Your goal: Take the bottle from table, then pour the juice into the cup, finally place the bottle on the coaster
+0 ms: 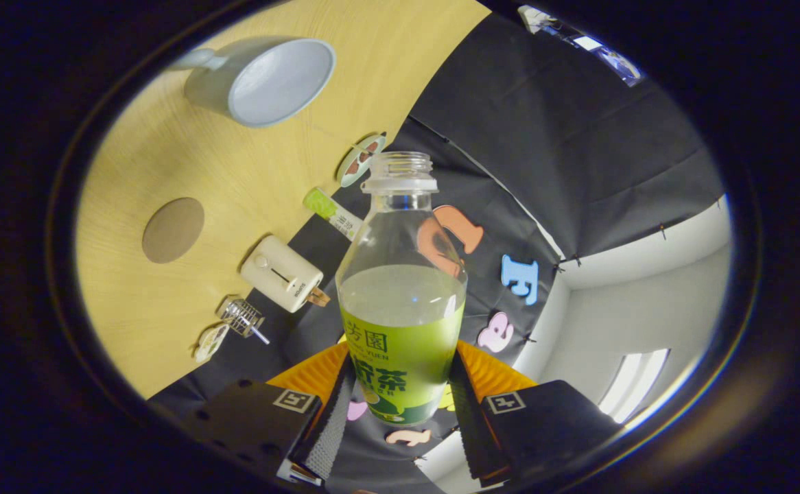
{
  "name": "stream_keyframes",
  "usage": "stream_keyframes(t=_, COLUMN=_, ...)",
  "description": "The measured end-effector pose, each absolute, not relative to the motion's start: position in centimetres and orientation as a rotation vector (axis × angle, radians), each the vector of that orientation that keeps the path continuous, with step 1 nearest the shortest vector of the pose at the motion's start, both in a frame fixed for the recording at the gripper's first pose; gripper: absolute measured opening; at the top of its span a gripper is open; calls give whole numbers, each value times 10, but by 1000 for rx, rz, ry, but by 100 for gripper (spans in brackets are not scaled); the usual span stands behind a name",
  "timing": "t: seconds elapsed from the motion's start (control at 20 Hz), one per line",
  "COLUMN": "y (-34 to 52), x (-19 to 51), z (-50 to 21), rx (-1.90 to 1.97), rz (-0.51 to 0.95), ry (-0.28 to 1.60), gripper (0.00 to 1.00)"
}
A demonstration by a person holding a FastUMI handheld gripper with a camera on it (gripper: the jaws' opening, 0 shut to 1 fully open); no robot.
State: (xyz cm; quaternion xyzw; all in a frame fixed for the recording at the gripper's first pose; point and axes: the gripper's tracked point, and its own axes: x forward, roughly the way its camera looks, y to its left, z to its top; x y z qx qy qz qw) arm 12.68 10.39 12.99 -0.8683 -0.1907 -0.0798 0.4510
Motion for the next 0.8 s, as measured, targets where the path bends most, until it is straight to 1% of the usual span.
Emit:
stream_keyframes(t=0.3, y=104, x=126, z=132, rx=-2143, rz=-205, ry=-488, gripper=76)
stream_keyframes(t=0.55, y=97, x=125, z=132, rx=-2053, rz=-199, ry=-467, gripper=76)
stream_keyframes(t=0.7, y=72, x=135, z=104, rx=-1821, rz=-95, ry=-278, gripper=76)
stream_keyframes(t=0.8, y=66, x=137, z=98, rx=-1673, rz=-57, ry=-209, gripper=76)
